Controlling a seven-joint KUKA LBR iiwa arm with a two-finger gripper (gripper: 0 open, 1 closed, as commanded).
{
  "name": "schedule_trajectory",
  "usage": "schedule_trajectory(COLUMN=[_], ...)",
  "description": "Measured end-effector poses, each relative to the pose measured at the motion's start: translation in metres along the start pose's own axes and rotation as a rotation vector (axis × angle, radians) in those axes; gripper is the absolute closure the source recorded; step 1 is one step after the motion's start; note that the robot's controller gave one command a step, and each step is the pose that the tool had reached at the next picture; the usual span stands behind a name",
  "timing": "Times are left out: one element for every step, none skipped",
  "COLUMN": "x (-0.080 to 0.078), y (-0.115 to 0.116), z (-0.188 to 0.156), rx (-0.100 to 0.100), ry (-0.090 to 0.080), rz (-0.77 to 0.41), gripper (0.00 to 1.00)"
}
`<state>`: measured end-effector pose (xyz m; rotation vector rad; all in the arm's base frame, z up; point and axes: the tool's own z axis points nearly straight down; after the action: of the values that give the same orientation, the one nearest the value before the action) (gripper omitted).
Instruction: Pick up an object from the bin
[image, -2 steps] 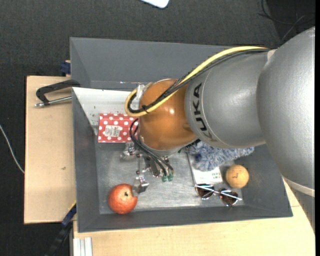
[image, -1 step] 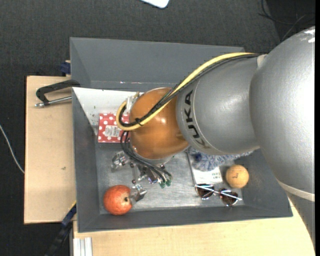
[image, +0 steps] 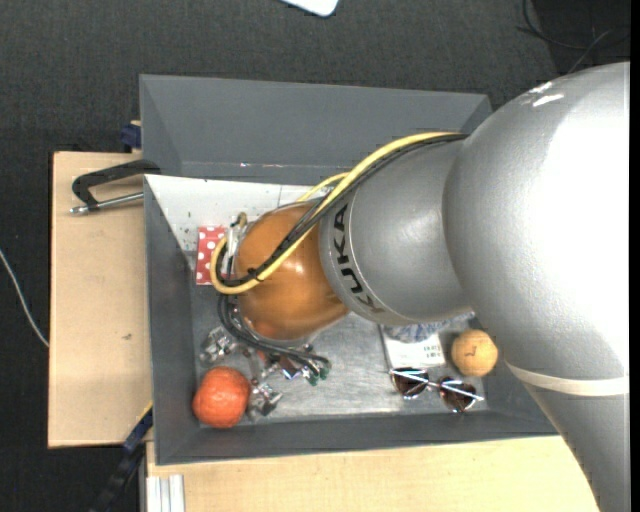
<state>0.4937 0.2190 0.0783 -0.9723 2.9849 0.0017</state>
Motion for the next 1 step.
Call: schedule_trajectory(x=[-0.0074], y=[0.0031], z=[0.0062], rx=[0.012], ry=[0.014], rz=[-0.012], gripper=[1.00])
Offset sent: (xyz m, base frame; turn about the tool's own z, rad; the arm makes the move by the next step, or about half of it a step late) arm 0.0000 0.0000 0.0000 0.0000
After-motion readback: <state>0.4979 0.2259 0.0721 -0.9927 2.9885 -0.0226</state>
